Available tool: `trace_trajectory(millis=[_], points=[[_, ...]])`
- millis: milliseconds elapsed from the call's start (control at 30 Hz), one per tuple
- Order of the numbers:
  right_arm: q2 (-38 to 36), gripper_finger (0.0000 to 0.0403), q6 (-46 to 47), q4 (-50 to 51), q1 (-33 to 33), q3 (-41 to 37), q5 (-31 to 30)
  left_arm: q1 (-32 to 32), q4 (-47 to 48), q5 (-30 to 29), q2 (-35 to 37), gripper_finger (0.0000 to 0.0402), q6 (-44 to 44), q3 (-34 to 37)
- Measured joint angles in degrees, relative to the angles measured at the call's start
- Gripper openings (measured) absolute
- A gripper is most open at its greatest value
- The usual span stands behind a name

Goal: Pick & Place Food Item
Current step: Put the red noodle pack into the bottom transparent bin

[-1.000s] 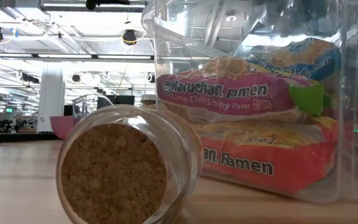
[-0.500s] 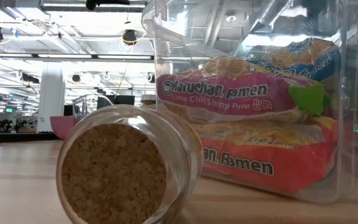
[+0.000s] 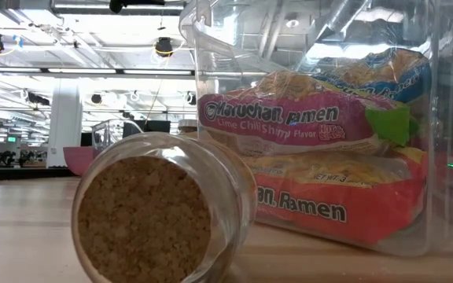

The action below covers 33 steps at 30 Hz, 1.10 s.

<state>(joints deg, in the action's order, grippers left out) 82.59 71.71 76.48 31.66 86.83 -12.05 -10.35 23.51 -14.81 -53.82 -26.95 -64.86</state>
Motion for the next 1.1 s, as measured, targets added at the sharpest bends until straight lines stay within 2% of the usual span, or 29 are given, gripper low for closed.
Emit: trace_trajectory(millis=[133, 267, 533, 633, 833, 967, 1100], points=[[-5.6, 0.0127, -10.1, -0.2, 3.6, 0.1, 1.4, 0.0, 0.0, 1.8, 0.0, 0.0309, 0.1, 0.0], [-9.4, 0.0127, -23.3, 0.4, 6.2, 0.1, 8.0, 0.0, 0.0, 2.0, 0.0, 0.0309, 0.0, 0.0], [-10.9, 0.0127, -43.6, 10.6, 9.1, 0.1, 17.9, 0.0, -4.4, -1.3, 0.0, 0.0309, -0.4, 0.0], [-10.4, 0.0127, -51.6, 13.9, 10.2, 0.0, 18.2, 0.0, -9.5, -3.5, 0.0, 0.0309, -0.7, 0.0], [-9.8, 0.0127, -67.5, 13.6, 11.5, 0.0, 17.5, 0.0, -20.8, -6.2, -0.5, 0.0309, -0.4, 0.0], [-9.2, 0.0127, -72.8, 12.4, 11.4, 0.0, 13.6, 0.5, -25.6, -6.3, -1.6, 0.0309, -0.5, 0.0], [-7.7, 0.0137, -73.8, 10.0, 10.9, 0.0, 12.0, 2.2, -27.6, -8.2, -3.8, 0.0309, -0.5, 0.0]])
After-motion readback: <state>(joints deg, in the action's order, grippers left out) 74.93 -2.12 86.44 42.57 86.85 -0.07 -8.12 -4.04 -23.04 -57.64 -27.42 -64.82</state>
